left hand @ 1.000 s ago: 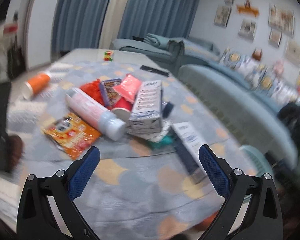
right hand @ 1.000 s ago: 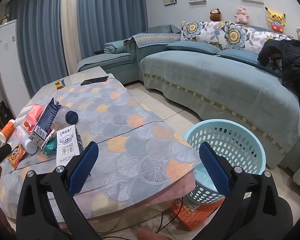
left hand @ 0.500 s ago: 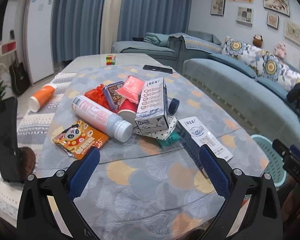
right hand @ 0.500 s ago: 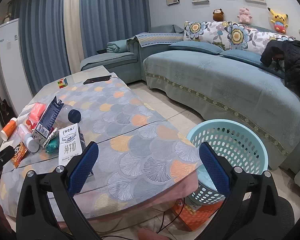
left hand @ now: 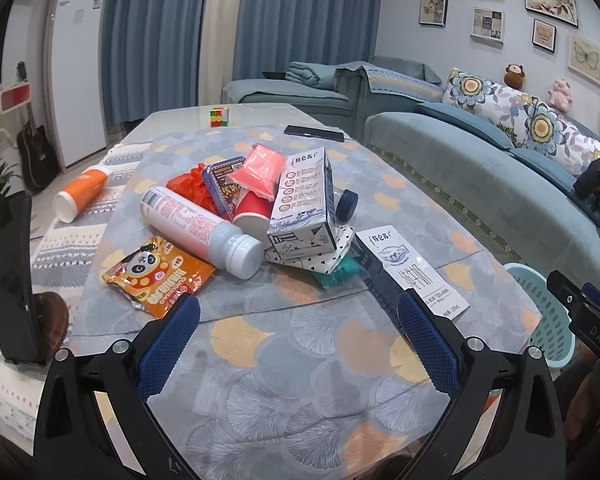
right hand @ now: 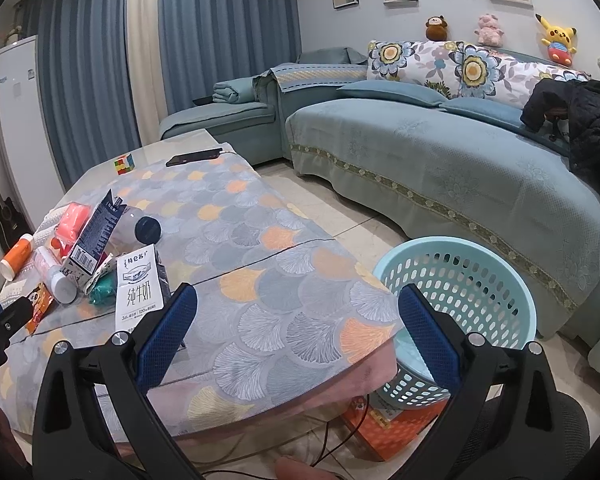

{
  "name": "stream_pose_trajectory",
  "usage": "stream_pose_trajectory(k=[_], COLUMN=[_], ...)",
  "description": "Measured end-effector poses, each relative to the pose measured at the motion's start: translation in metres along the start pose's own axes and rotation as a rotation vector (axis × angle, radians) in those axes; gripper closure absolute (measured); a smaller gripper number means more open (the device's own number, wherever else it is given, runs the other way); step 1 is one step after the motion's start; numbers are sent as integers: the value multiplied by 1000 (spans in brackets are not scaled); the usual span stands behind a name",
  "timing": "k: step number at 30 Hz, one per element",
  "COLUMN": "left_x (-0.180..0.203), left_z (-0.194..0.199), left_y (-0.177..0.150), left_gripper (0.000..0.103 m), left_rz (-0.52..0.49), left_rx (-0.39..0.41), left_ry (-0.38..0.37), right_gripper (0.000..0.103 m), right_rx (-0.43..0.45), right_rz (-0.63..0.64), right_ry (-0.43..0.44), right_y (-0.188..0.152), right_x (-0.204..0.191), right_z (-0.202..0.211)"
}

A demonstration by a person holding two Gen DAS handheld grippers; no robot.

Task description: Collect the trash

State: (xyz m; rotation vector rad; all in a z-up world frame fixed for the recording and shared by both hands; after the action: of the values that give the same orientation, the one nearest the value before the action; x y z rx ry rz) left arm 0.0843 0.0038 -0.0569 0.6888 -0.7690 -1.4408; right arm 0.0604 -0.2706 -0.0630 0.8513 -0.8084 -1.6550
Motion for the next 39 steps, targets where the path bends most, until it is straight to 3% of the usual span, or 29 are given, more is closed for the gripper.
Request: stream_pose_trajectory(k=[18, 29, 35, 39], left_x=[1, -18, -59, -82], left_z=[0, -12, -31, -44], left_y=[-1, -10, -18, -18], left_gripper=[8, 8, 8, 8], left_rz=[-5, 34, 132, 201], left_rx=[4, -61, -110, -137], left_ry=[5, 66, 146, 159], right_gripper=[7, 7, 7, 7], right_rx=[-2, -23, -67, -83], right_rz=[-1, -1, 76, 159], right_ry=[5, 129, 229, 268], right_y=[0, -4, -13, -19], right_x=[-1, -16, -51, -80], right_z=[-1, -3, -9, -12])
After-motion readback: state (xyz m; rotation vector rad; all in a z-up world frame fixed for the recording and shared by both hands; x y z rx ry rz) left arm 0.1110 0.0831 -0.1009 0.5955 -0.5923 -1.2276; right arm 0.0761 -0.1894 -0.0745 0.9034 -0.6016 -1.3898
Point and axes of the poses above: each gripper's, at about its wrist camera, not at the fingertips, and z roughly against the way its jaws point, x to its right, y to its top, the point moved 9 cm from there along -z, roughly the way its jaws point, and after that the axes turned 4 degrees about y, right-handed, at the moved point
